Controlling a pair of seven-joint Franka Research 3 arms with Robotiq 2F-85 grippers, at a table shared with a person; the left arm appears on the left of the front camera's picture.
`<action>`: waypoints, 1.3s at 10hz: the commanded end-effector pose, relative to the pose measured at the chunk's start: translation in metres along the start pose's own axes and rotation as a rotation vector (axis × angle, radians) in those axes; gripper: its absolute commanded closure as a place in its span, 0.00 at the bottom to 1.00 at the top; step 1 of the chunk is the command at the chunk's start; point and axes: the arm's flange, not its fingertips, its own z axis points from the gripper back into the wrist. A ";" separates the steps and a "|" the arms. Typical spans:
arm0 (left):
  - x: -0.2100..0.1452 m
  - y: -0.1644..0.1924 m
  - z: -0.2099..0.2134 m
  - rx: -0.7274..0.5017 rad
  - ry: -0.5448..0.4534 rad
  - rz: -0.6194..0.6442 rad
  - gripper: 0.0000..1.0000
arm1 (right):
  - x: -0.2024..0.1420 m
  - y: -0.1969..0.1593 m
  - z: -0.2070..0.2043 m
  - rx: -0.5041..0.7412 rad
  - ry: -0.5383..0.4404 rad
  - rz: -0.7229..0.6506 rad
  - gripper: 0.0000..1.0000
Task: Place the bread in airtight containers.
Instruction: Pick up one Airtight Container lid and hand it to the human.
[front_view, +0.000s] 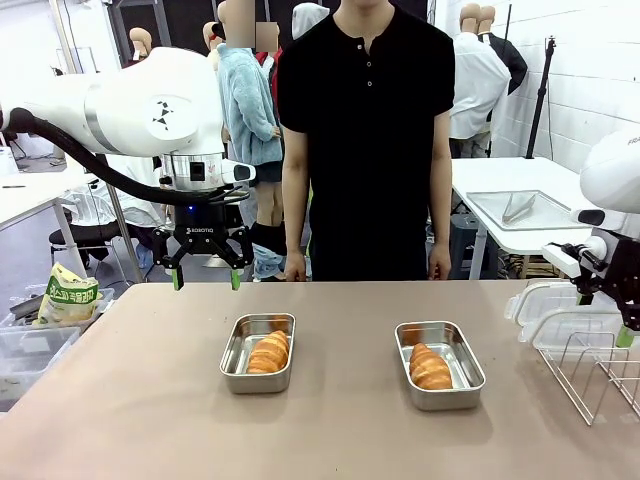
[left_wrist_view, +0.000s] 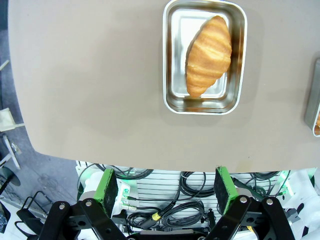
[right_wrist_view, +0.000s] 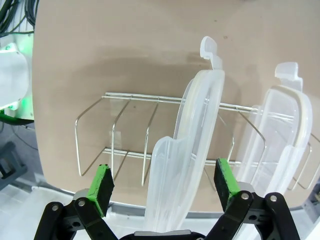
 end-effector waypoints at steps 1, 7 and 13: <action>-0.001 0.002 0.002 0.002 0.004 0.002 0.00 | 0.001 -0.002 -0.010 -0.010 -0.024 0.026 0.00; -0.001 0.002 0.002 0.002 0.004 0.002 0.00 | 0.002 0.006 -0.011 -0.020 -0.009 0.016 0.04; -0.001 0.002 0.002 0.002 0.004 0.002 0.00 | 0.004 0.006 -0.013 -0.033 0.015 0.028 0.93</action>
